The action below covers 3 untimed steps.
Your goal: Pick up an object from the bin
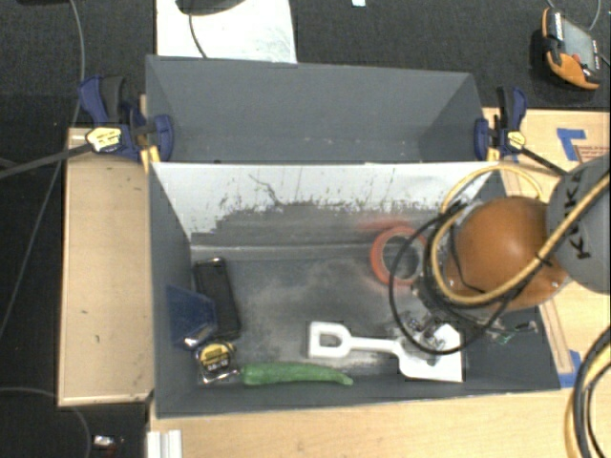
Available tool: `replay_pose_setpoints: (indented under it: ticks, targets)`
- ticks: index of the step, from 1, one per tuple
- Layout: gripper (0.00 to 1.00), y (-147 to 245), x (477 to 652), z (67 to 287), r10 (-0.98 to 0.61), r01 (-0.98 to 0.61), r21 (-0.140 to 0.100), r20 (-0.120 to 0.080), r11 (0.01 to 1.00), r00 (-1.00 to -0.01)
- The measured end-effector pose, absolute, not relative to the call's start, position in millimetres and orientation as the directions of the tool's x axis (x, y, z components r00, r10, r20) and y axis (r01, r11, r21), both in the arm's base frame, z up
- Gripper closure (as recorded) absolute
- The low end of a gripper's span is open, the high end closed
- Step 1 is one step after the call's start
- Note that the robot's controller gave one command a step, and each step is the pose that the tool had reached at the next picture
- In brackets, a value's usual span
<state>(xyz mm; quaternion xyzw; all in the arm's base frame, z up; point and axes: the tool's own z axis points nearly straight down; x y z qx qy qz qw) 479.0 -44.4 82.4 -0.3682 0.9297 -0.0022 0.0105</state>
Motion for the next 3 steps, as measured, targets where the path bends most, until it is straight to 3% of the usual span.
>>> replay_pose_setpoints:
  ticks: [2, 3]
  targets:
    - [1.00, -44, 478.7, 148, -0.684, -0.684, -0.010, -0.017, 0.730, -0.729]
    - [1.00, -44, 480.2, 167, -0.681, -0.680, -0.014, -0.021, 0.733, -0.732]
